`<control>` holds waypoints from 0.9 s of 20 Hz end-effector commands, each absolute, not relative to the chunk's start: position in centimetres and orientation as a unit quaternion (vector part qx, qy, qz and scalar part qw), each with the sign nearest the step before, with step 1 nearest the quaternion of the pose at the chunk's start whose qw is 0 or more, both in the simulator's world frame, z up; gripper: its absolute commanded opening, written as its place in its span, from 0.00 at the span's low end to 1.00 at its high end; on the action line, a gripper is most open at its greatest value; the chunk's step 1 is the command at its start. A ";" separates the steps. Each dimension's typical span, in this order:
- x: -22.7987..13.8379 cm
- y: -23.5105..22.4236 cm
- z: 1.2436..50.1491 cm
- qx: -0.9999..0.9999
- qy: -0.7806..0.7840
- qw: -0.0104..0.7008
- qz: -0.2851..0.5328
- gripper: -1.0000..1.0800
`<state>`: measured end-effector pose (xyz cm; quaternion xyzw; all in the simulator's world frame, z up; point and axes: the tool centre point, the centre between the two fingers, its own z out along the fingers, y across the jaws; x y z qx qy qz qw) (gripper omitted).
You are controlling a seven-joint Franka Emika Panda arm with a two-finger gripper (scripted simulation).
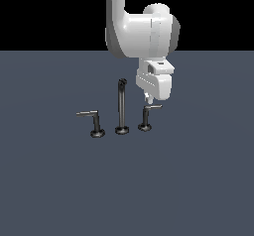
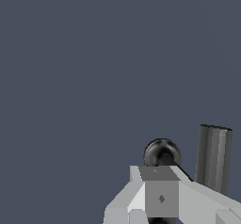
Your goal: Turn on the faucet by rotating a designated handle.
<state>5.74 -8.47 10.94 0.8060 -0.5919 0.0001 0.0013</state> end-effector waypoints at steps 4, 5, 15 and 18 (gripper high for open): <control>6.6 -9.5 9.7 0.791 -0.611 0.000 0.000 0.00; 6.6 -9.6 9.6 0.790 -0.613 0.000 0.000 0.00; 6.6 -9.5 9.8 0.792 -0.611 0.000 0.000 0.00; 6.3 -9.8 9.8 0.792 -0.611 0.000 0.000 0.00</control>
